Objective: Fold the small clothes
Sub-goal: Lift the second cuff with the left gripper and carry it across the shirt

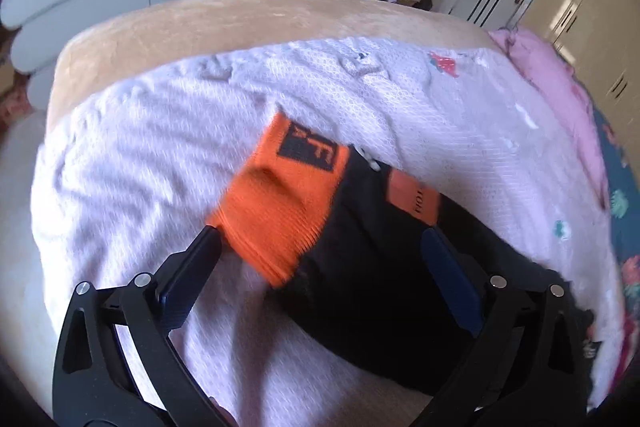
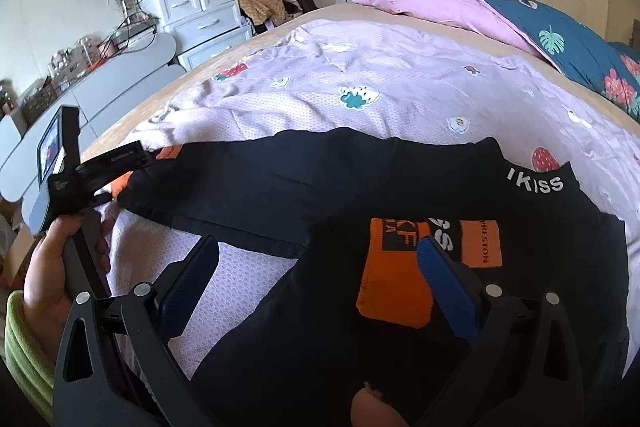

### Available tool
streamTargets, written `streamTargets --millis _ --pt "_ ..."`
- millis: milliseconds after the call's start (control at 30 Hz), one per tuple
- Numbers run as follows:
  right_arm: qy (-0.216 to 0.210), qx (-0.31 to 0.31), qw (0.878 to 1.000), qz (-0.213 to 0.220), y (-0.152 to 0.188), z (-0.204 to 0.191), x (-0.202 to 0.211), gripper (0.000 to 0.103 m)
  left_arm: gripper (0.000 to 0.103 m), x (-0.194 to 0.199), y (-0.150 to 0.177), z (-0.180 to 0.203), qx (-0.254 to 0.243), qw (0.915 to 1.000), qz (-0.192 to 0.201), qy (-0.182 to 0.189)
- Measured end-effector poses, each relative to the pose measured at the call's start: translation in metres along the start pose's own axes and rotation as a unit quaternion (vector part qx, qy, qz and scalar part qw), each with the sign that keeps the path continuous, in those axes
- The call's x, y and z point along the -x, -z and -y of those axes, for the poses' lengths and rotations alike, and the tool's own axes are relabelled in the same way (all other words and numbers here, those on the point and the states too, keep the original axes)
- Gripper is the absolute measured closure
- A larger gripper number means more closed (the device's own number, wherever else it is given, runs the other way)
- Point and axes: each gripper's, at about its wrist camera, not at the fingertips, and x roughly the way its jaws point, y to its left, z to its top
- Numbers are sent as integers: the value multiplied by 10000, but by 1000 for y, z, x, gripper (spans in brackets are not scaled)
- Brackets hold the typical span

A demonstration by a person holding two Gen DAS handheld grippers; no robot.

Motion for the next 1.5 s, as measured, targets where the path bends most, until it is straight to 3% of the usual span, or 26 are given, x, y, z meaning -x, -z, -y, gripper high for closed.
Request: streamTargets --millis 167,267,300,333,400,433,500,700,900,1033,1100,1200,1300,1500 --pt "-2 -51 10000 10 1 2 1 4 9 -11 1 1 -78 9998 -158 -55" --pt "-17 -90 10000 0 3 3 1 4 9 -12 -4 -3 25 9998 -64 180" --pt "-24 -98 9999 1 4 4 2 4 15 -10 -5 -6 126 9994 3 327" --pt "-30 -107 9999 1 4 4 2 4 25 -9 -5 -8 178 9990 45 399" --pt "-33 -130 9999 -3 7 4 4 4 81 -5 -6 -10 231 9985 164 460" --pt "-38 -133 9999 0 8 5 5 4 90 -5 -6 -9 215 9982 173 538" --pt "0 -147 9999 20 11 7 10 4 94 -2 -7 -8 178 9967 175 774" --pt "95 -330 9994 87 18 19 22 4 96 33 -12 15 -123 9847 534 1656" --pt "340 -690 9968 206 25 40 43 4 97 72 -6 46 -425 9639 733 2525" --pt "705 -943 9927 269 27 60 62 4 98 90 2 69 -529 9425 528 3257" --pt "860 -1041 9904 304 28 70 71 4 98 100 8 81 -686 9361 523 3410" --pt "991 -1264 9862 411 33 88 88 4 98 112 16 106 -847 9183 305 3855" --pt "1072 -1456 9823 496 40 105 103 4 98 124 27 124 -1097 9123 306 3934" --pt "1164 -1980 9698 828 55 138 136 4 98 144 49 164 -1517 8889 60 4322"
